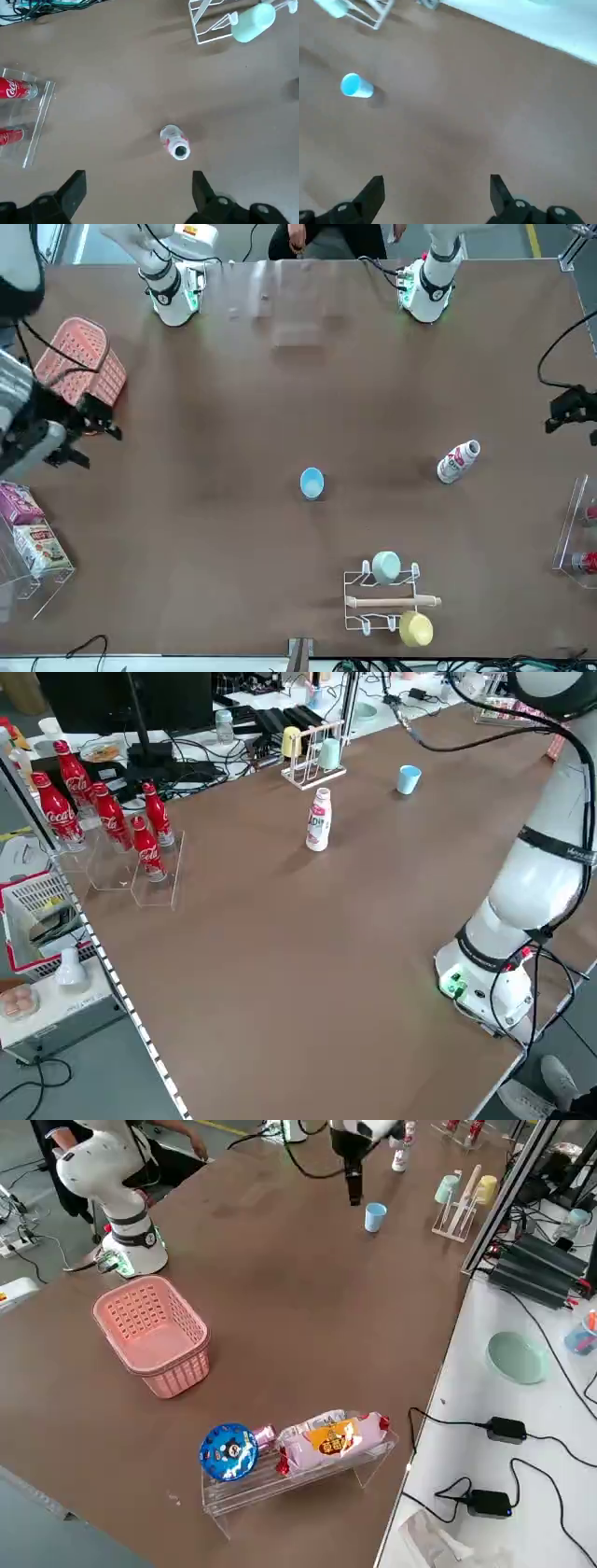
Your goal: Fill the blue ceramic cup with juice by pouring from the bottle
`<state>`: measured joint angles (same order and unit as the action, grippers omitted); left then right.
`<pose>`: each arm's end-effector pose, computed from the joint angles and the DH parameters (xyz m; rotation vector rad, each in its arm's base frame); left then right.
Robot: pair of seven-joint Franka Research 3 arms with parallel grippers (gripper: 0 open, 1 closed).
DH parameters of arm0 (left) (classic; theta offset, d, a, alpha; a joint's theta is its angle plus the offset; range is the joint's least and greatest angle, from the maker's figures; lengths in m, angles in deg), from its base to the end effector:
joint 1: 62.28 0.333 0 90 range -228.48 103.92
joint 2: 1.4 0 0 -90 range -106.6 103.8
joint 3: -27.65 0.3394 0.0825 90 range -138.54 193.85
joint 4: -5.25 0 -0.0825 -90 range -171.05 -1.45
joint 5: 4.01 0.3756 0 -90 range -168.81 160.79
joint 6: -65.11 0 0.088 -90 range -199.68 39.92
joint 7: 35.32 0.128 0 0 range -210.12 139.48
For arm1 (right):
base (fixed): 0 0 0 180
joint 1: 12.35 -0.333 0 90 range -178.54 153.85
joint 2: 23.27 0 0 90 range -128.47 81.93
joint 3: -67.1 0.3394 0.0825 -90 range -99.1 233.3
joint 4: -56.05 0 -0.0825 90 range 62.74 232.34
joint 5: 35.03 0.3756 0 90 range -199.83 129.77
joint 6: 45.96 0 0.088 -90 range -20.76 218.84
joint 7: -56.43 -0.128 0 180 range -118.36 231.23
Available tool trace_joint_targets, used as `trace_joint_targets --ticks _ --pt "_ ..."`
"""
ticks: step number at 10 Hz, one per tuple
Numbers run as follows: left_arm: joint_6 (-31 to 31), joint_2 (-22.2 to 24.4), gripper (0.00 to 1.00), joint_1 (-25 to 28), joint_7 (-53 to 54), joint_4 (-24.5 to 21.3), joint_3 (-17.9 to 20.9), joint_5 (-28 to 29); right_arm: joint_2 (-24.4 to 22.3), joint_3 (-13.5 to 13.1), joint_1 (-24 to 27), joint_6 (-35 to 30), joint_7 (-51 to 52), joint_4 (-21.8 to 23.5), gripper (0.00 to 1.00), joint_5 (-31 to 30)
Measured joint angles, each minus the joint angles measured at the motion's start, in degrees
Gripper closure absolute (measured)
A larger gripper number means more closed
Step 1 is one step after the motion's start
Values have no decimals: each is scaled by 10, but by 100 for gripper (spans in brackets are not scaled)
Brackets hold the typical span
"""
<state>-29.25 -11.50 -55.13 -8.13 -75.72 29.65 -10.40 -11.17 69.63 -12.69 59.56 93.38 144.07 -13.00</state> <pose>0.6077 0.0822 0.6061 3.0198 -0.4723 0.1338 0.6344 0.0666 0.5513 -2.6602 -0.8333 -0.2846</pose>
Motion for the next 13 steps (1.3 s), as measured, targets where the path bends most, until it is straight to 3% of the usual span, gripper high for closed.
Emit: trace_joint_targets --ticks 2,3,6,9,13 --pt "0 -20 0 71 134 -1 1 -97 50 2 -35 73 121 8 0 59" --pt "0 -32 0 97 193 -1 2 -116 77 3 -59 104 172 10 0 97" --pt "1 -51 0 127 283 -2 1 -137 167 3 -122 224 378 14 0 215" --pt "22 -83 0 156 449 -6 1 -171 234 4 -164 328 543 29 0 310" --pt "30 -142 0 218 665 -20 1 -277 281 15 -204 368 671 67 0 475"
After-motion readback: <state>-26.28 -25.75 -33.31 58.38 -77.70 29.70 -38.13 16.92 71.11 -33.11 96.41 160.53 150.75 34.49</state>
